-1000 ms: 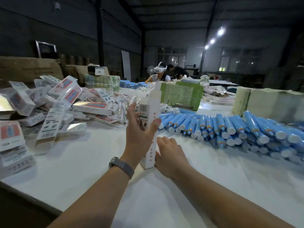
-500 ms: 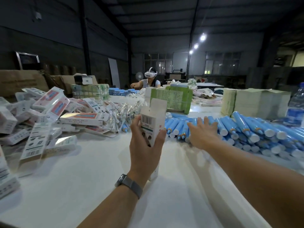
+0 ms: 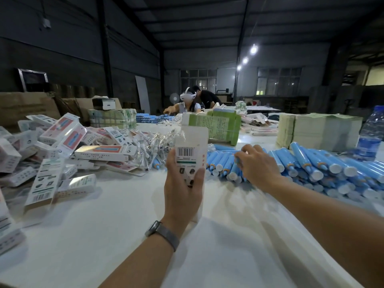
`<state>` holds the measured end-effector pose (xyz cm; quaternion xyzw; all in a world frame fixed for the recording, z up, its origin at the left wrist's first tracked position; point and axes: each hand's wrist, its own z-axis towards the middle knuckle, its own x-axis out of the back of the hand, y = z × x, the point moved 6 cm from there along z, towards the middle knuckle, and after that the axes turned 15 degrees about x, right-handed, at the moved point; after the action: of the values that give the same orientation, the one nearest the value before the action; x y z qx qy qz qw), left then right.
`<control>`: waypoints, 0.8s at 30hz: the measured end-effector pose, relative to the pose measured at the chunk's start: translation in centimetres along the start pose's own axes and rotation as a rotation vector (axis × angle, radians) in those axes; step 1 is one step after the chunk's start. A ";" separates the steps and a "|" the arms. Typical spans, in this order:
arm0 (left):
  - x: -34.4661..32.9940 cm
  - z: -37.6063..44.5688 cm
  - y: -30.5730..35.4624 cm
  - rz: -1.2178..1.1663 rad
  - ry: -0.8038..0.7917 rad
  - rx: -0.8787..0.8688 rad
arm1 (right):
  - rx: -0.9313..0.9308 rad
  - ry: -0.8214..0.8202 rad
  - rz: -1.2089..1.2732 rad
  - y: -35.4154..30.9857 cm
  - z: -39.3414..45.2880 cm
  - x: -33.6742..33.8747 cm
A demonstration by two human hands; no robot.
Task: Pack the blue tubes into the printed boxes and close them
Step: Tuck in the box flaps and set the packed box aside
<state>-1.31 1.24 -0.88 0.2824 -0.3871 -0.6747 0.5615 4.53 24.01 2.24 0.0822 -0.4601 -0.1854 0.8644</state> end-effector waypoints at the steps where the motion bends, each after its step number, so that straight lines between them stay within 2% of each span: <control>1: 0.0 0.1 -0.1 0.014 0.005 -0.001 | -0.033 0.115 0.111 0.0 0.2 1.2; 7: 0.1 0.3 -0.8 0.056 0.015 0.042 | -0.179 0.637 0.771 -1.3 2.1 10.7; 10: -0.3 0.2 -1.1 0.077 -0.005 0.052 | -0.176 0.804 0.993 -2.2 2.2 15.0; 16: -0.6 0.1 -1.3 0.077 -0.038 0.026 | -0.104 0.915 1.129 -4.0 2.6 18.6; 21: -0.6 -0.1 -1.0 0.129 -0.048 -0.024 | -0.002 0.826 1.046 -5.9 3.5 17.7; 24: -0.3 -0.2 -1.0 0.143 -0.031 -0.036 | -0.020 0.775 1.035 -6.4 4.3 16.6</control>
<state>-1.59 1.56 -1.82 0.2332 -0.4029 -0.6440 0.6071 7.82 11.69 15.34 -0.0973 -0.0928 0.2943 0.9462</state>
